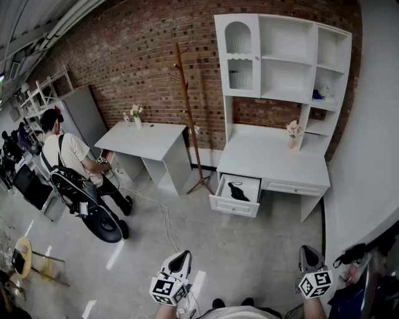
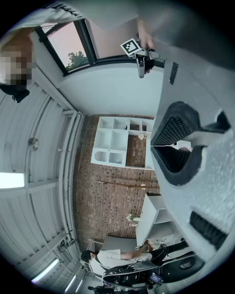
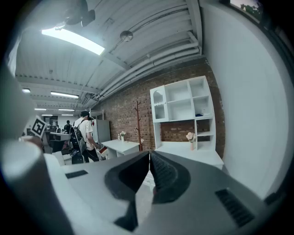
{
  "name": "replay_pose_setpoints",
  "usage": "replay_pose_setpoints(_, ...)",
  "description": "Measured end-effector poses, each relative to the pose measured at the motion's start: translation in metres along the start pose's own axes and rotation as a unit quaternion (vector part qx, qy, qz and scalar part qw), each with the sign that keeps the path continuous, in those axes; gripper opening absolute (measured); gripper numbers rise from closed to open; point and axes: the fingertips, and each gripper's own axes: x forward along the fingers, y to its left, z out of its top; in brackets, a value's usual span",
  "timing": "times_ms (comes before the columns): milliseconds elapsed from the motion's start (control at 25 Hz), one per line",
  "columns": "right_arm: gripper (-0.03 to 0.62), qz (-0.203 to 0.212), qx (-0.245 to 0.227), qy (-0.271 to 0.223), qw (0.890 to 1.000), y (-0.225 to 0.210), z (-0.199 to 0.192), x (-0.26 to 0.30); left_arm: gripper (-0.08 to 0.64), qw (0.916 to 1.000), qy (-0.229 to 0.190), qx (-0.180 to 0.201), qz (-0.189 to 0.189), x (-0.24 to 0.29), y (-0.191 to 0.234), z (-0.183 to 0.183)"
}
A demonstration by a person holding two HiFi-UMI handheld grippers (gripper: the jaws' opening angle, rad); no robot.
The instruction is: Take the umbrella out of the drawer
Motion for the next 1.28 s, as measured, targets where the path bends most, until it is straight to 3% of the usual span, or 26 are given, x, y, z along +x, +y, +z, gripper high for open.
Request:
replay_pose_setpoints(800, 0.031, -0.005, 0.019, -0.013, 1.0, 0.01, 0.006, -0.006, 0.026, 0.9999, -0.001, 0.002, -0.015, -0.006, 0.0, 0.0)
replay_pose_setpoints(1280, 0.032, -0.015, 0.003, -0.012, 1.0, 0.036, 0.002, -0.015, 0.026, 0.9996, 0.002, -0.008, -0.029, -0.021, 0.014, -0.012)
